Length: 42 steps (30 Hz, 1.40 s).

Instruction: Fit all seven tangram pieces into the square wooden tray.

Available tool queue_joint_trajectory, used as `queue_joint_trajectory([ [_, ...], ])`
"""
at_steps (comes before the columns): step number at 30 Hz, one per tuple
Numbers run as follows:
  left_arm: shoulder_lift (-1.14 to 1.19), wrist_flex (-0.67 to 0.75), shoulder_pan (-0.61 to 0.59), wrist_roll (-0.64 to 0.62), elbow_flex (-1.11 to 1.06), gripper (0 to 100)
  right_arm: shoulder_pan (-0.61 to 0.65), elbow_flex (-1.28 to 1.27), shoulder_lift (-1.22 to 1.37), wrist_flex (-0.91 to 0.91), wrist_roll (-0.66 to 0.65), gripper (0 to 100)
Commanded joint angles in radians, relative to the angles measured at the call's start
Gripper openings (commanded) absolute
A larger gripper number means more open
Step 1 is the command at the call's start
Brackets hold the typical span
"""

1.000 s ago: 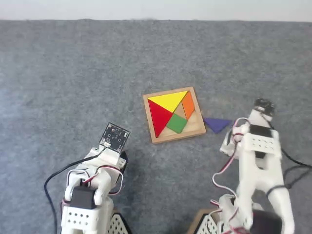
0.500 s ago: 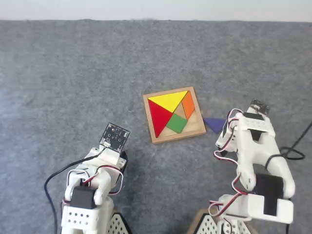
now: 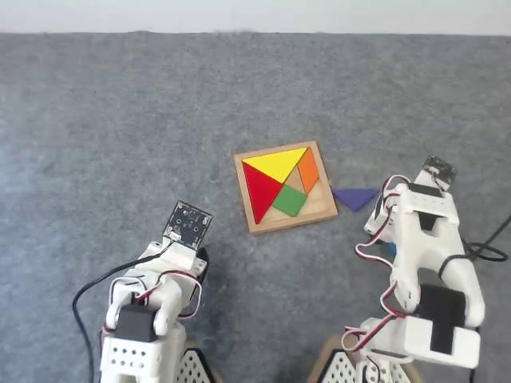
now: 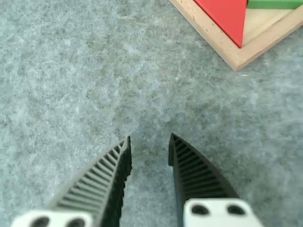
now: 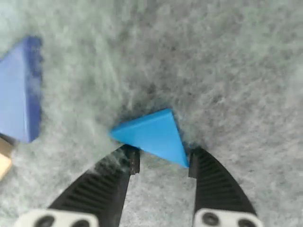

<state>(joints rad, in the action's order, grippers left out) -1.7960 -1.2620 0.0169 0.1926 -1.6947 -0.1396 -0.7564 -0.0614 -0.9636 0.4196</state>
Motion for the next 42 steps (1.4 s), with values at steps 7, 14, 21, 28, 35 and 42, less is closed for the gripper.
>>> queue_joint_trajectory([
  [7, -0.021, -0.003, 0.0, -0.008, 0.012, 12, 0.019, 0.296, 0.001, -0.134, -0.305, 13.4],
  [14, -0.021, -0.003, 0.0, -0.008, 0.012, 12, 0.081, 0.273, 0.031, -0.096, -0.715, 13.1],
  [21, -0.021, -0.003, 0.0, -0.008, 0.012, 12, 0.064, 0.209, 0.056, -0.073, -0.683, 13.4],
  [28, -0.021, -0.003, 0.0, -0.008, 0.012, 12, 0.045, 0.206, 0.056, -0.068, -0.715, 13.4],
  [35, -0.021, -0.003, 0.0, -0.008, 0.012, 12, -0.022, 0.204, 0.071, -0.059, -0.789, 13.5],
  [42, -0.021, -0.003, 0.0, -0.008, 0.012, 12, -0.016, 0.213, 0.153, 0.004, -0.83, 13.5],
])
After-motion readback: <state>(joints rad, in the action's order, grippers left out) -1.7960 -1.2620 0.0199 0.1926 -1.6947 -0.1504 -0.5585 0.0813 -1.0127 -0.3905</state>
